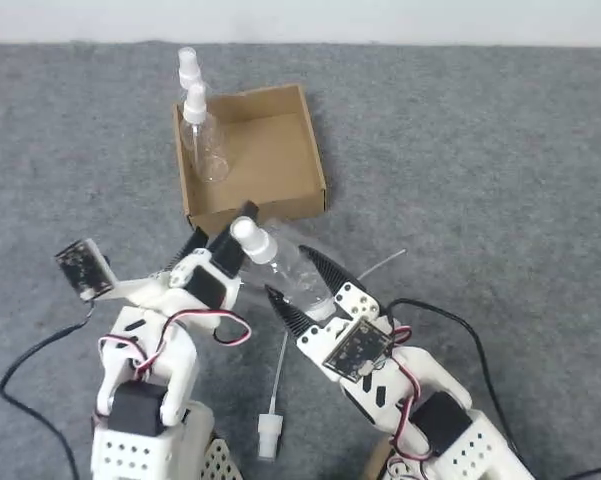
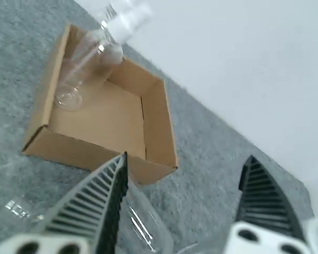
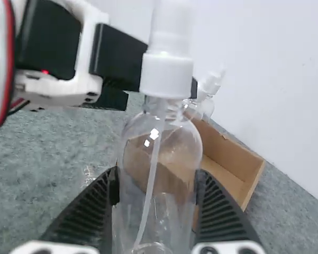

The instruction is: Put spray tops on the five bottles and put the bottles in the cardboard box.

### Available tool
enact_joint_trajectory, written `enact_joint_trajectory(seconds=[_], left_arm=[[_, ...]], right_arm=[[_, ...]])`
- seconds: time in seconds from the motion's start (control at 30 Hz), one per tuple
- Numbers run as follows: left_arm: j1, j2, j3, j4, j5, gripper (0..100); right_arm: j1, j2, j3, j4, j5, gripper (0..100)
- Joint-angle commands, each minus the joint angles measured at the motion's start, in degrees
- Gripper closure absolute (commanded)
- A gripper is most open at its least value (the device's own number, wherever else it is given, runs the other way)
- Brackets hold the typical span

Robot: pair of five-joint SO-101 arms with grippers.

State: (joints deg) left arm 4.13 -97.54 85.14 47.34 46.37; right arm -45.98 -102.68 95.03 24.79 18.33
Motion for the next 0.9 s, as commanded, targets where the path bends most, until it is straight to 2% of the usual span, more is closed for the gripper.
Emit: enact_joint_trajectory(seconds=[0.0,0.47,0.63,0.87], left_arm=[[3.6,-0.7,0.0,-1.8,-2.3,68],[7.9,-0.7,-0.9,2.6,-4.3,68],[7.9,-0.7,-0.8,2.6,-4.3,68],[8.3,-0.7,-0.7,2.7,-4.3,68]], right_arm=[[-1.0,-1.2,1.2,0.5,-0.1,99.1],[-1.1,-1.2,1.2,1.5,-0.1,98.7],[-1.1,-1.2,0.9,1.4,-0.3,92.6],[-1.1,-1.2,0.6,1.1,-0.4,91.7]])
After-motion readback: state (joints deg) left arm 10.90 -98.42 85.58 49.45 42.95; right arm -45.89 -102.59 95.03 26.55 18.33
